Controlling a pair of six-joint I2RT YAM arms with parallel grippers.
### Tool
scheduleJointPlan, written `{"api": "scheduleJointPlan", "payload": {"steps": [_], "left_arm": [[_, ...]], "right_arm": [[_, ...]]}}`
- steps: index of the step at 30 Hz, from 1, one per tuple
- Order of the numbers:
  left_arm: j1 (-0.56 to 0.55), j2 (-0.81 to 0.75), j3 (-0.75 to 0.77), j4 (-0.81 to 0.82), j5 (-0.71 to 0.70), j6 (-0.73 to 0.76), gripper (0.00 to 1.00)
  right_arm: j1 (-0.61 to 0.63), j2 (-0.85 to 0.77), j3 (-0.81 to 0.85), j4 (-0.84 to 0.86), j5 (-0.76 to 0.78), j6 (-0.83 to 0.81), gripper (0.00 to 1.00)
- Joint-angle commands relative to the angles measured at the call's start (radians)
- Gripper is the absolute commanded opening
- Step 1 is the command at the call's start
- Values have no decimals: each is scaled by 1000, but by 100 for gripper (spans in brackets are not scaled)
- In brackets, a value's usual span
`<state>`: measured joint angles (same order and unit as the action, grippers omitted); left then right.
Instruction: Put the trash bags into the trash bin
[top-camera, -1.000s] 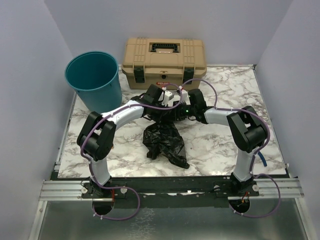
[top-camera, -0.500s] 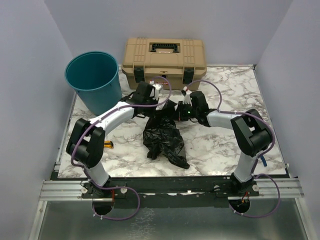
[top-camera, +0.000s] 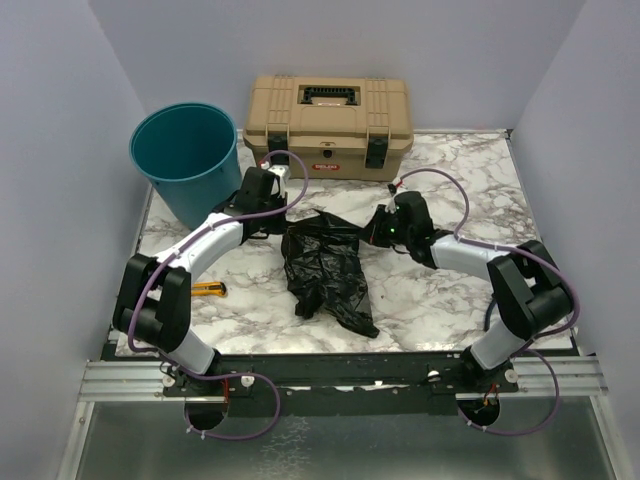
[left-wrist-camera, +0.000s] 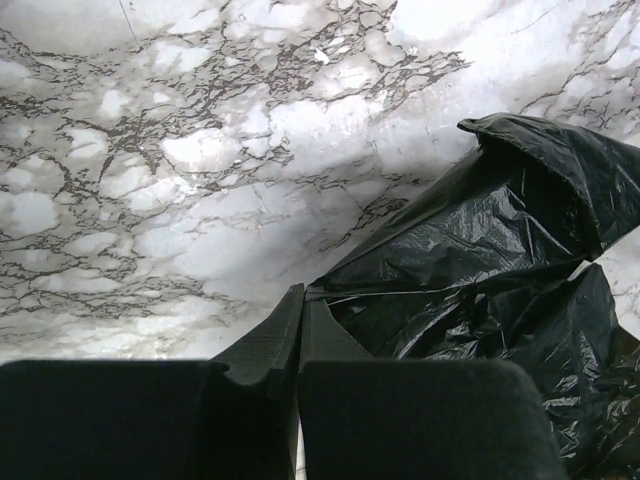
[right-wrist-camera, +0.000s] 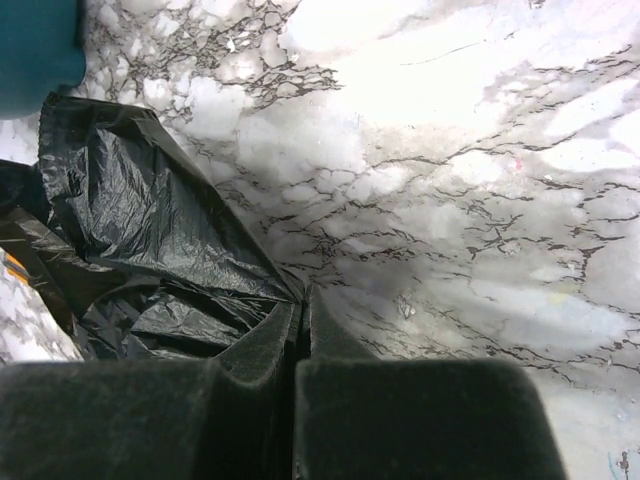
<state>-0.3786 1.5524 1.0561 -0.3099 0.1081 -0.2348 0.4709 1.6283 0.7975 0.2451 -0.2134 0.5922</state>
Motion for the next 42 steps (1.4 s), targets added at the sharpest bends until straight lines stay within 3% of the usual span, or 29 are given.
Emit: {"api": "scheduleJointPlan", "payload": {"steps": [1, 4, 5, 7, 9, 14, 16, 18, 24, 28, 31, 36, 42], "left_arm": [[7, -3, 3, 32, 15, -18, 0], [7, 12, 43, 40, 33, -17, 3], [7, 25, 68, 39, 37, -13, 16], [8, 53, 123, 20, 34, -3, 51], [13, 81, 173, -22, -7, 3, 69], [41, 19, 124, -46, -69, -22, 83], [48, -42, 70, -47, -85, -28, 90], [54, -105, 16, -47, -87, -28, 97], [63, -141, -31, -78, -68, -13, 99], [70, -146, 1, -89, -142, -21, 99], [85, -103, 94, -131, -128, 4, 99], [89, -113, 192, -192, -120, 25, 99], [90, -220, 118, -181, -136, 1, 99]], "right_arm": [[-5, -2, 41, -50, 19, 0, 1], [-5, 2, 82, -92, 37, -14, 1], [-9, 5, 107, -123, 57, -20, 1], [-26, 25, 169, -200, 89, -43, 1], [-54, 55, 234, -309, 126, -56, 4], [-177, 42, 217, -356, 79, -72, 31], [-206, -10, 182, -363, 65, -92, 51], [-210, -77, 158, -390, 75, -113, 57], [-163, -329, 33, -303, -307, -229, 57], [35, -395, 59, -423, -356, -391, 58], [190, -374, 63, -453, -296, -442, 58], [265, -337, 66, -467, -271, -474, 63], [370, -242, 135, -561, -240, -544, 72]]}}
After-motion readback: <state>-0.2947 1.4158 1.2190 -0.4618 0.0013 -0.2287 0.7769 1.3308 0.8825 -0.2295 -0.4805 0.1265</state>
